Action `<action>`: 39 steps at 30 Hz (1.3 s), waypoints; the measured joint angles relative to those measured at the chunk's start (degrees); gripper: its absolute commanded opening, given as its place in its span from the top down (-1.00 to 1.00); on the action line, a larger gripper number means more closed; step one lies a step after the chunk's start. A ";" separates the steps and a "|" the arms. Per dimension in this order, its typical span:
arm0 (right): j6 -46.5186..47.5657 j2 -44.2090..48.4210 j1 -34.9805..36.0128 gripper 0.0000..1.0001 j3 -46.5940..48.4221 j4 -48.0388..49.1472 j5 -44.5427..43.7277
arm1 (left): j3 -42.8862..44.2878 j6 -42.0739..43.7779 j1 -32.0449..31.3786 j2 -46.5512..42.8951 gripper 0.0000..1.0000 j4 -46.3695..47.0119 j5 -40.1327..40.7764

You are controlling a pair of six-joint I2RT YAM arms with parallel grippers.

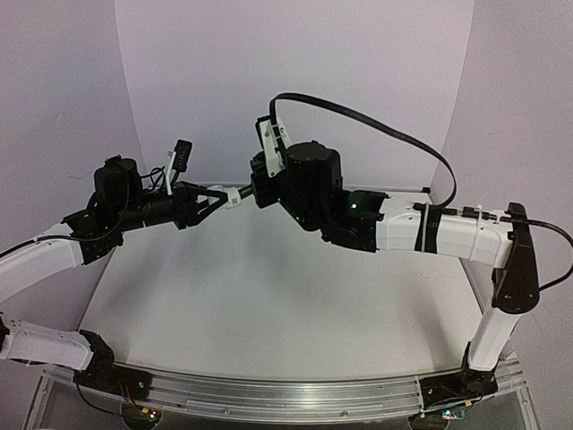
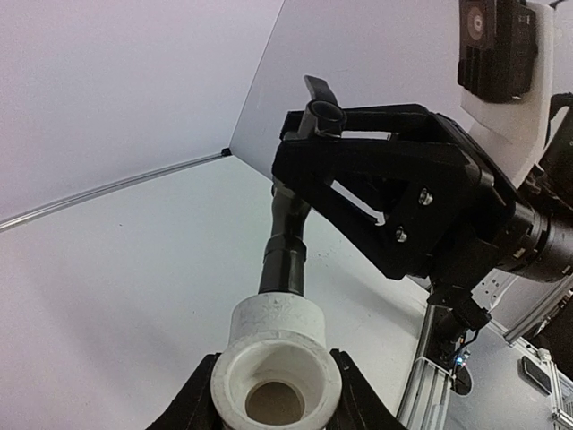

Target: Install the water faucets

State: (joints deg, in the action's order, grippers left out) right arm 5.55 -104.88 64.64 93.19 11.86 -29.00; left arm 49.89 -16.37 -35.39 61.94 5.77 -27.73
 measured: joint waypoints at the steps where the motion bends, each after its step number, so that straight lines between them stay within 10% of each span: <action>1: -1.14 0.00 -0.56 1.00 0.07 -0.52 1.13 | 0.00 0.49 0.04 0.00 1.00 -0.05 -0.05; 39: -24.03 -6.93 -10.05 1.00 18.99 -35.29 26.57 | 5.24 31.52 -5.14 2.96 1.00 -11.70 11.00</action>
State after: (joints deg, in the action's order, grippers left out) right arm -18.47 -111.81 54.59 112.18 -23.43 -2.43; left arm 55.13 15.15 -40.53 64.90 -5.92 -16.74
